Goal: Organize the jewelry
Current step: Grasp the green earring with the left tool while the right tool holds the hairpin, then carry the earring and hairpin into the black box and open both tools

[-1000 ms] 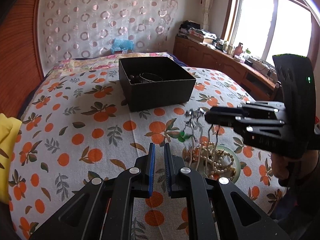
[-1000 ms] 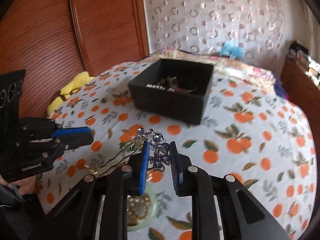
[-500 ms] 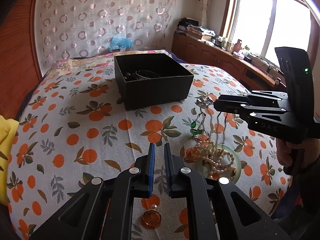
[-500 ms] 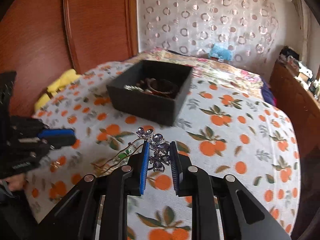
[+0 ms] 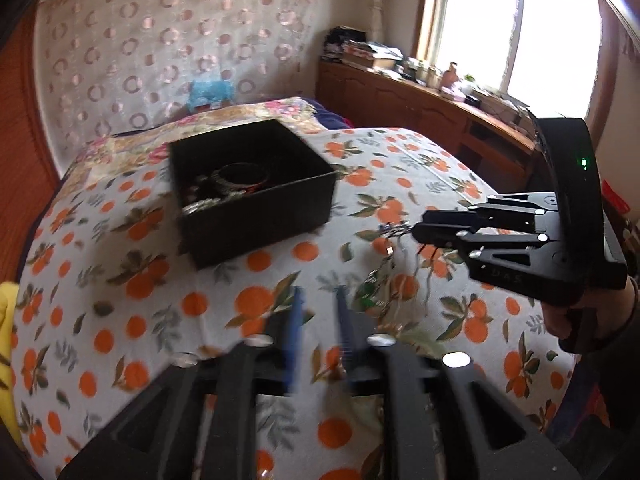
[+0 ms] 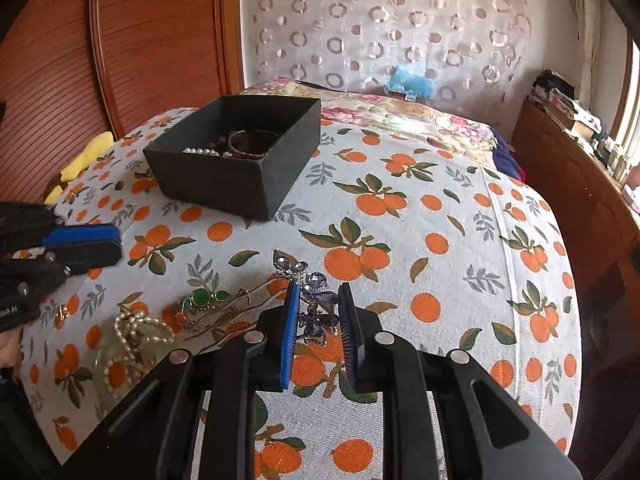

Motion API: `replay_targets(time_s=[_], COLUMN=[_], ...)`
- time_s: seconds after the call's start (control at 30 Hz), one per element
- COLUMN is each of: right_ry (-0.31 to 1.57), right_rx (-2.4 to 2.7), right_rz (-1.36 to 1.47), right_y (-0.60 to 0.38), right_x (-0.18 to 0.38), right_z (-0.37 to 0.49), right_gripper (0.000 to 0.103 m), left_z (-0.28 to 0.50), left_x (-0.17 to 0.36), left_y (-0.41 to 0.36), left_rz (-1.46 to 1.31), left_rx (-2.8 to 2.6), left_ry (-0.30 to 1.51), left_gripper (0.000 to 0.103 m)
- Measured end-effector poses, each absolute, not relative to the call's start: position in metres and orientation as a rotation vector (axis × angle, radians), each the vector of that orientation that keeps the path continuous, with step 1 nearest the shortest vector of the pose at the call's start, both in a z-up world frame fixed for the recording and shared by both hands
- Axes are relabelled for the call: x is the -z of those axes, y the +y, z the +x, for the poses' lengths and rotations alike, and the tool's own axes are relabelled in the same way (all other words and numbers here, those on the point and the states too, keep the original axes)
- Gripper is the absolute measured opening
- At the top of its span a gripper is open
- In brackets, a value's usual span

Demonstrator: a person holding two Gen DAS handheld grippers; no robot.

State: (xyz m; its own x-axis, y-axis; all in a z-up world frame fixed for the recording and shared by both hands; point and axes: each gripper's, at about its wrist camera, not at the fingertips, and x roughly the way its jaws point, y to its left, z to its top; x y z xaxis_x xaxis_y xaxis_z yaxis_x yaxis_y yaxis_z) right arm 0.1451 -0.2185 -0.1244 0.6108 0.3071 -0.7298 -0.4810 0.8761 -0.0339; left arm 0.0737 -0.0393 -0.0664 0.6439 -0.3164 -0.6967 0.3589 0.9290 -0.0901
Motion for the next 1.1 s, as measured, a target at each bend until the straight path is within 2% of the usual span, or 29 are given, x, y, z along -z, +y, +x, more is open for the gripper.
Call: replay_targets(time_s=[0.03,0.47,0.5,0.53,0.67,0.7,1.0,1.07,1.1], right_ry=[0.792,0.773,0.773,0.774,0.773,0.773,0.763,0.750,0.740], right_rx=[-0.462,-0.436,-0.433,-0.431,-0.424,-0.424,-0.426,-0.417,-0.412], right_rz=[-0.233,-0.221,-0.220,-0.218,-0.212,-0.210,-0.210,-0.206,-0.200], right_y=[-0.219,-0.234,-0.235,-0.237,-0.244,-0.246,-0.247,-0.246,-0.245], right_x=[0.125,0.120,0.120,0.120,0.120,0.120,0.117,0.114,0.112], right_z=[0.145,0.144,0.144,0.144,0.144,0.144,0.142,0.142,0.142], right_gripper=[0.022,0.022,0.022,0.022,0.022,0.022,0.021,0.016,0.004], left_z=[0.078,0.104,0.105,0.106,0.106,0.106,0.099,0.094,0.093], left_x=[0.066,0.089,0.090,0.093,0.096,0.095,0.072,0.064,0.061], left_y=[-0.045,-0.076,-0.077,-0.079,-0.082,-0.081,-0.073,-0.074,-0.075], left_rz=[0.068,0.090,0.096,0.105,0.130,0.127,0.094,0.112,0.119], left_rx=[0.395,0.487,0.489,0.486,0.492,0.500,0.498,0.504,0.508], left_ry=[0.783,0.898,0.904,0.913,0.918,0.922,0.860,0.842,0.838], left_gripper=[0.031,0.030,0.028,0.020,0.011,0.006,0.005,0.005,0.005])
